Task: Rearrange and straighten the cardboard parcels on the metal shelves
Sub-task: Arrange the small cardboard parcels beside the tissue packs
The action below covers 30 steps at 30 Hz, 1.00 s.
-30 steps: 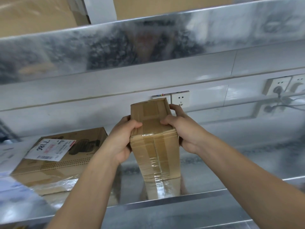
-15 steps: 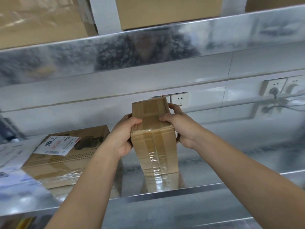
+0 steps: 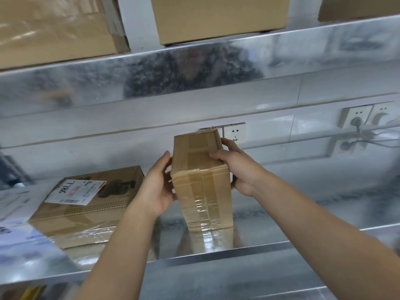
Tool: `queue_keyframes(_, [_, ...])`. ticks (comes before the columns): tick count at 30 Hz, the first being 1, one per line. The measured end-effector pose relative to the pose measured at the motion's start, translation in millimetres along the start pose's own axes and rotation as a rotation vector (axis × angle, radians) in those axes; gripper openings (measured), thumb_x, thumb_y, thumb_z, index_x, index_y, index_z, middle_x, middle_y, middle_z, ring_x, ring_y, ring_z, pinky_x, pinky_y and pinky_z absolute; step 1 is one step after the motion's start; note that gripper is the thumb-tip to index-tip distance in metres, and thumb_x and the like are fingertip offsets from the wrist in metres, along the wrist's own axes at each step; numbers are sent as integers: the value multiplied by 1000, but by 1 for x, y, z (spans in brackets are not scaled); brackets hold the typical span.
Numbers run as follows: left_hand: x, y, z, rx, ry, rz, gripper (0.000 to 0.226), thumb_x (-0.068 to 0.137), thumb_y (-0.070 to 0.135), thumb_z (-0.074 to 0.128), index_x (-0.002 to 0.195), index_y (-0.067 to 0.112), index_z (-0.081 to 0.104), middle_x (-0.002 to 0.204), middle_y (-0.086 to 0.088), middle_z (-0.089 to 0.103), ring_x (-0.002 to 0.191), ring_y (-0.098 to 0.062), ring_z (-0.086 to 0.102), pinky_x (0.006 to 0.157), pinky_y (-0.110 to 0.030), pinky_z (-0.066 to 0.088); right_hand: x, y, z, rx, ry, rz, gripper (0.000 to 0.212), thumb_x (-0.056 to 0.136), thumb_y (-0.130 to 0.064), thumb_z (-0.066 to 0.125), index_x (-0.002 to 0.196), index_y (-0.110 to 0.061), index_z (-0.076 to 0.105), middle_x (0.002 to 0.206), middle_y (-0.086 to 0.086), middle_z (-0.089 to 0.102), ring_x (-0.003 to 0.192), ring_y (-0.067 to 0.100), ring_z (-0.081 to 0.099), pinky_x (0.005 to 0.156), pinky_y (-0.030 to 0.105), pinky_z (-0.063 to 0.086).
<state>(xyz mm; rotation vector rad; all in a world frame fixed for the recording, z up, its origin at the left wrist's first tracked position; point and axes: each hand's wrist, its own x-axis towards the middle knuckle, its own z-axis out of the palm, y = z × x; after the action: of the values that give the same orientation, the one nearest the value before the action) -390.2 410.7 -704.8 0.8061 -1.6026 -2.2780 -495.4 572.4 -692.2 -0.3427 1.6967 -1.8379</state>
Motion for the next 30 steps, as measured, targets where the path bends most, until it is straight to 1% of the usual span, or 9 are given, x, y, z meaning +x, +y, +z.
queue_keyframes(2, [0,-14,-3,30,69,-46,44,101,52,47,109,19,74,113,-17,72,103,-36,67,80,-46,56,2,1,-2,21,1,-2,50,99,-25,63,141,-45,45,88,-10,77,78,17,70,82,43,50])
queue_keyframes(6, [-2,-47,-1,51,91,-152,35,106,31,47,86,13,69,62,-2,64,48,-15,55,56,-31,48,5,3,-10,90,2,-12,44,98,-24,62,137,-42,54,97,-7,79,87,20,71,79,44,52])
queue_keyframes(10, [1,-63,1,70,97,-185,29,107,20,44,102,3,68,52,2,58,35,-9,47,47,-26,45,-1,4,-23,234,0,-34,34,98,-19,59,128,-35,64,110,0,77,100,24,68,92,47,51])
queue_keyframes(13, [0,-63,3,74,98,-175,31,108,28,45,117,6,66,65,0,70,46,-9,62,51,-27,50,-5,8,-33,368,-42,-58,32,100,-16,56,129,-27,65,104,0,76,89,20,70,82,37,55])
queue_keyframes(16, [0,-63,-1,23,110,-202,35,105,37,52,127,14,66,105,-11,77,95,-26,74,67,-40,63,-5,15,-41,486,-79,-67,38,99,-16,55,136,-24,62,108,3,74,89,21,70,79,36,57])
queue_keyframes(17, [0,-63,-2,15,111,-201,35,105,39,53,126,14,66,109,-12,76,99,-30,73,71,-42,63,-5,17,-44,514,-89,-68,40,99,-16,56,138,-24,62,111,4,73,91,22,70,79,36,58])
queue_keyframes(21, [-2,-57,-7,45,111,-149,32,105,34,52,118,10,70,93,-7,79,77,-20,77,70,-36,58,-5,26,-54,591,-98,-54,45,98,-16,55,142,-24,60,117,6,72,96,23,69,83,38,56])
queue_keyframes(25, [2,-48,-14,115,158,-62,31,106,31,51,120,11,70,103,-10,78,89,-25,75,76,-38,57,-4,36,-61,554,-18,-30,38,105,-14,47,141,-21,60,108,4,76,89,20,73,75,36,59])
queue_keyframes(30, [4,-37,-17,98,200,61,23,105,22,52,123,15,65,104,-8,78,101,-29,72,99,-50,54,-5,43,-59,380,105,-3,38,109,-8,43,137,-27,59,101,-2,79,76,12,74,64,32,56])
